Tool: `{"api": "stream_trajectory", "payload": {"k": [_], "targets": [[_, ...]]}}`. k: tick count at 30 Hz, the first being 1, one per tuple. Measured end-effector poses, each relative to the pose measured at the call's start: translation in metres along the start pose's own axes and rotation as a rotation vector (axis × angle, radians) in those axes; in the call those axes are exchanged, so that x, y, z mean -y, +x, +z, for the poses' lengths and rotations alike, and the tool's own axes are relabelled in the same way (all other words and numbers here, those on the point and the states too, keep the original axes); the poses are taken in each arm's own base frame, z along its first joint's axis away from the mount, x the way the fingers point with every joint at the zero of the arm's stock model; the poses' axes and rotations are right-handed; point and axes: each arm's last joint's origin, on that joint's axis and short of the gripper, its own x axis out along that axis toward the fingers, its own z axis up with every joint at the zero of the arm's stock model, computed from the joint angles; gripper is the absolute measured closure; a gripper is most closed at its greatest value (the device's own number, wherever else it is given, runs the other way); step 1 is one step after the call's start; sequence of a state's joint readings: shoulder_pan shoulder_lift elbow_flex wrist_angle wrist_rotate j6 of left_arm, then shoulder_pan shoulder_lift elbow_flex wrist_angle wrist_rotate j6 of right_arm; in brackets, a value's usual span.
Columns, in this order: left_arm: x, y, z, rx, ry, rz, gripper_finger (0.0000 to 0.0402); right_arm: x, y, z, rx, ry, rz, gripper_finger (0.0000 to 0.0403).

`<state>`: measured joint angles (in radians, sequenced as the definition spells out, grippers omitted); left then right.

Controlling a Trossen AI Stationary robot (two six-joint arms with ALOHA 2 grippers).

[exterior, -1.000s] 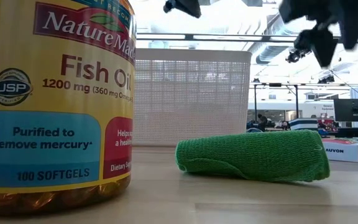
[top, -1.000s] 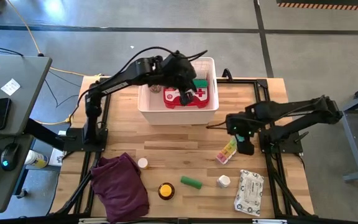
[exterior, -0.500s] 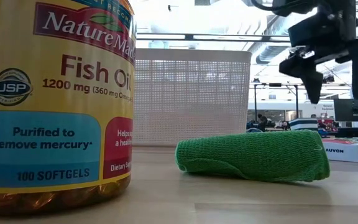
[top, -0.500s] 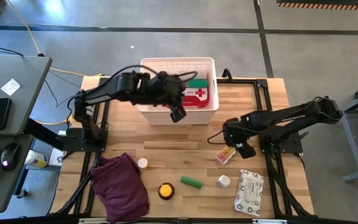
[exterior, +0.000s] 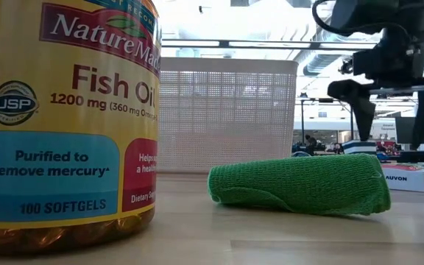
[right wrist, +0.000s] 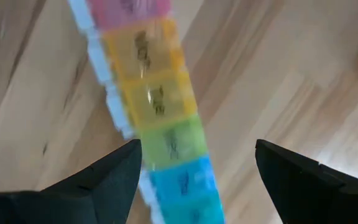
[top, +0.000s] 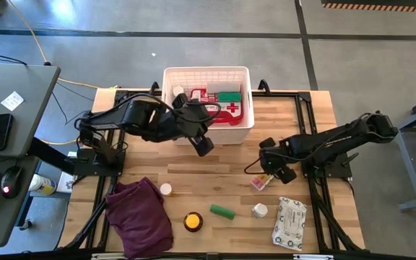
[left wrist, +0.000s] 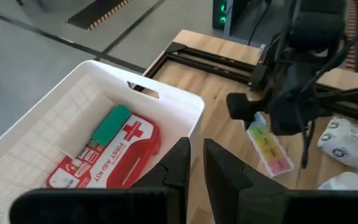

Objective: Pick & place medical supplies in basket/bin
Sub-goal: Put the medicine organizer into the white bin

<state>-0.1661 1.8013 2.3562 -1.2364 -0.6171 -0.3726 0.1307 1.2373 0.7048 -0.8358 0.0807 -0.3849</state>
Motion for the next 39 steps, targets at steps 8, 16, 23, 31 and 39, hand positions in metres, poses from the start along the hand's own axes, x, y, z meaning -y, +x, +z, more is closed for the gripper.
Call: {"api": "stream_trajectory", "payload": {"k": [8,16,23,31,39], "targets": [[-0.003,-0.006,0.002,0.010,-0.060,-0.038,0.0321,-0.010,0.022,-0.017,-0.049,-0.030,0.037,0.0098],[-0.012,-0.018,0.004,0.022,-0.041,-0.042,0.0321,-0.011,0.028,-0.019,-0.037,-0.046,0.030,0.0098],[-0.017,-0.024,0.006,0.044,0.014,-0.023,0.0321,-0.007,0.033,-0.008,0.049,-0.017,0.010,0.0099],[-0.019,-0.024,0.000,-0.001,0.061,-0.001,0.0321,-0.008,0.052,-0.004,-0.017,-0.004,0.076,0.0147],[-0.020,-0.024,-0.003,-0.033,0.104,0.010,0.0321,-0.003,0.048,0.008,0.053,0.089,0.065,0.0200]]}}
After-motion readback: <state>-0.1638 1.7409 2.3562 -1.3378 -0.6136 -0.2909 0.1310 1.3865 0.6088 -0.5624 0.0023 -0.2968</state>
